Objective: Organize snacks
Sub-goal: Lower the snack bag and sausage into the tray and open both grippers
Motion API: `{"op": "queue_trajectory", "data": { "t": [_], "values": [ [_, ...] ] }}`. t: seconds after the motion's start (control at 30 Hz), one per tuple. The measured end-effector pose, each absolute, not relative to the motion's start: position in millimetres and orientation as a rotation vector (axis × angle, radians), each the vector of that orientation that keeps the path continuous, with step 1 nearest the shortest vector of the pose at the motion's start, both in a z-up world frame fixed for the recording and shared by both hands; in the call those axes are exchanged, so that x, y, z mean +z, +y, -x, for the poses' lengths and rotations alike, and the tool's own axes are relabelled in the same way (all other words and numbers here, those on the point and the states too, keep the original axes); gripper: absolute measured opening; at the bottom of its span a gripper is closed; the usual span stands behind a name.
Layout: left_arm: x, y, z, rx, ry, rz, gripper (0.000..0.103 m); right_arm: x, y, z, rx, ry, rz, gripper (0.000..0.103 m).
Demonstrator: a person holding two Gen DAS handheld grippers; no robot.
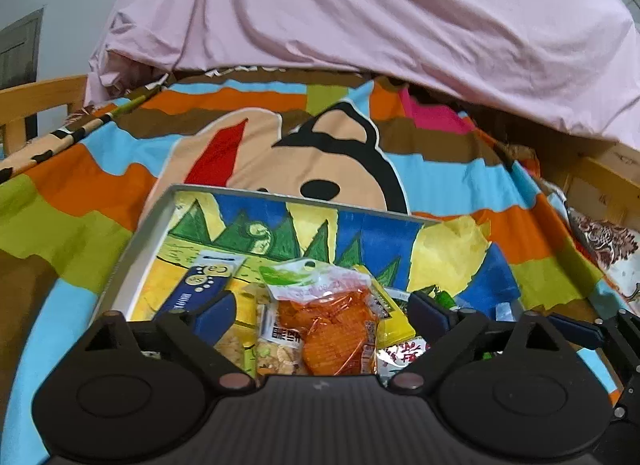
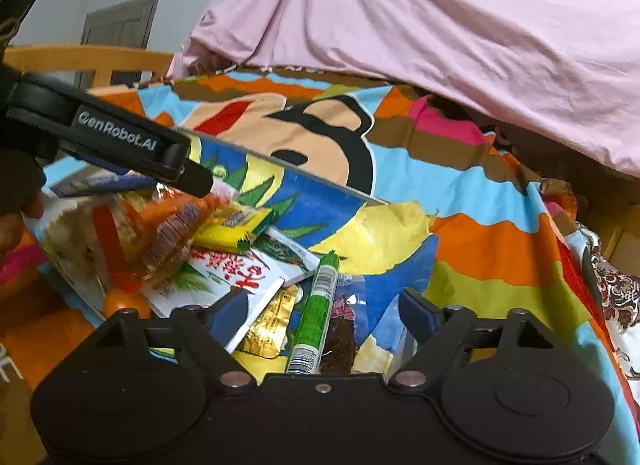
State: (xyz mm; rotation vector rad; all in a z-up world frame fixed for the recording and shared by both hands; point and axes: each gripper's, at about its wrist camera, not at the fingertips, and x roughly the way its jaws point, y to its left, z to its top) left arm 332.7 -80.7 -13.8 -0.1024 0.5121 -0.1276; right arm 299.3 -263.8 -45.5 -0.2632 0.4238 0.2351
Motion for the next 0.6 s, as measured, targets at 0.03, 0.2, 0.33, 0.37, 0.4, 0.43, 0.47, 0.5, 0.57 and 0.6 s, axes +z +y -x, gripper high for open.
{"op": "queue_trajectory", "data": {
  "t": [0.03, 0.2, 0.33, 0.37, 0.4, 0.43, 0.47, 0.5, 0.57, 0.6],
  "values": [
    [-12.3, -79.3, -329.6, -0.123, 0.504, 0.104, 0.098, -42.3, -264.5, -296.1, 0.234, 0.417, 0.254, 0.089],
    [-5.2, -69.4, -313.1, -0.100, 0.477, 0.113, 0.100, -27.8, -265.5, -282.0, 0.226, 0.378, 0.241, 0.094],
    [1.8, -60.1, -300.1, -0.079, 0.456, 0.128, 0.101, -15.8, -265.0, -270.8, 0.226, 0.351, 0.234, 0.096],
    [3.5, -58.1, -296.7, -0.074, 0.449, 0.131, 0.101, -12.6, -264.7, -267.8, 0.227, 0.343, 0.232, 0.096],
    [5.1, -56.0, -293.4, -0.070, 0.442, 0.133, 0.102, -10.0, -264.2, -264.7, 0.228, 0.335, 0.230, 0.097],
    [6.7, -54.0, -289.6, -0.065, 0.434, 0.133, 0.102, -6.9, -263.6, -261.5, 0.229, 0.328, 0.228, 0.098],
    [8.1, -52.3, -285.8, -0.059, 0.426, 0.132, 0.102, -4.6, -263.2, -258.7, 0.229, 0.323, 0.225, 0.099],
    [9.3, -50.6, -282.3, -0.054, 0.421, 0.131, 0.102, -2.0, -263.3, -255.9, 0.227, 0.318, 0.220, 0.099],
    [11.7, -46.4, -274.9, -0.047, 0.413, 0.132, 0.102, 3.1, -263.0, -250.1, 0.229, 0.307, 0.204, 0.099],
    [12.9, -44.1, -270.9, -0.044, 0.407, 0.132, 0.102, 5.5, -262.7, -248.4, 0.228, 0.304, 0.198, 0.099]
  ]
}}
